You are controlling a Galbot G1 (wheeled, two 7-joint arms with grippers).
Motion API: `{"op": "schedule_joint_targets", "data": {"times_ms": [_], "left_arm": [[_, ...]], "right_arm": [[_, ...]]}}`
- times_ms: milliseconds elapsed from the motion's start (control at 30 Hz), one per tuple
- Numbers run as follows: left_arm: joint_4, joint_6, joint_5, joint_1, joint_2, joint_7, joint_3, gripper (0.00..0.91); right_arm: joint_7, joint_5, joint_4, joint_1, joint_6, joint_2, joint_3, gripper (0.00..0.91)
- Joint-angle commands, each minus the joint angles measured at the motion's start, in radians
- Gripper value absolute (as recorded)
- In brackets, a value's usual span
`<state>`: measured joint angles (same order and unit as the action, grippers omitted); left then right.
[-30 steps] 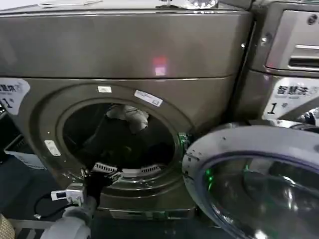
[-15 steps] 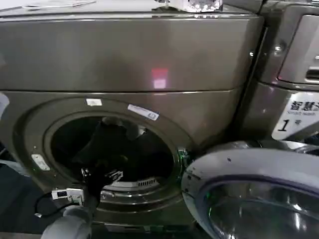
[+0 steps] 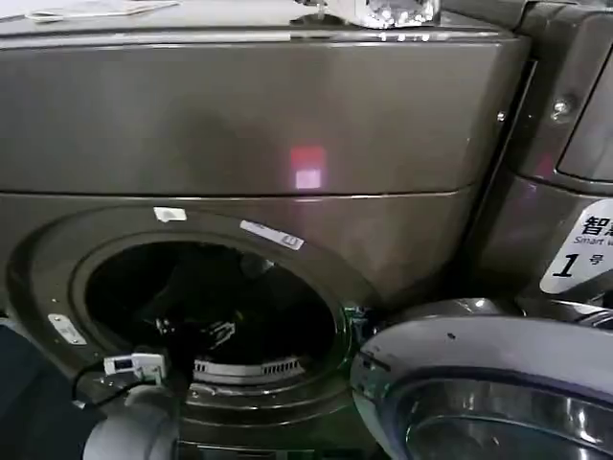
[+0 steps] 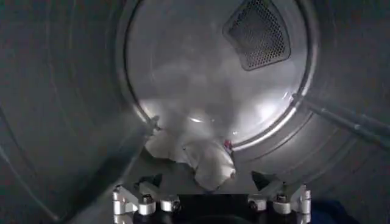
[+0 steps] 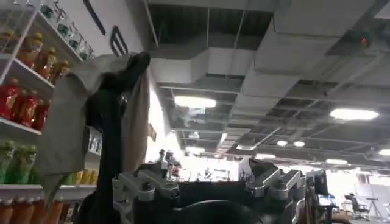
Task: Grasp the clothes from the dryer.
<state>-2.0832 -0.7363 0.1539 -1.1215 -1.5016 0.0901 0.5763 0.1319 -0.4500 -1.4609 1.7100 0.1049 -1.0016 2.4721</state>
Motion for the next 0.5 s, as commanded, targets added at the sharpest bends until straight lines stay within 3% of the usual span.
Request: {"op": "schedule_joint_targets", "data": {"times_ms": [33,133,267,367,500], "left_arm": [[0.231,0.076,0.268,0.183,-0.008,0.135,0.012,0.907],[0.273,0.149,0.466,0.229,-0.006,0.250,0.022,0.907],[0.279,0.284,0.760,0.263,0.019,0.614,0.037,0.907],[0.279,0.516,0.952,0.287,0.022,0.831,0.058,0.907],[0.267,0.679,1.062,0.328,0.020,1.036,0.059,0.907]], "right_arm": [[0.006,0.001,-0.009,-0.006,-0.007,-0.005,-0.015,0.907],[0.007,0.001,-0.015,-0.010,-0.006,-0.005,-0.020,0.907],[0.010,0.001,-0.020,-0.009,-0.006,-0.010,-0.026,0.907],[0.010,0.003,-0.023,-0.009,-0.007,-0.011,-0.030,0.907],[0.010,0.010,-0.023,-0.010,-0.010,-0.012,-0.043,0.907]]}}
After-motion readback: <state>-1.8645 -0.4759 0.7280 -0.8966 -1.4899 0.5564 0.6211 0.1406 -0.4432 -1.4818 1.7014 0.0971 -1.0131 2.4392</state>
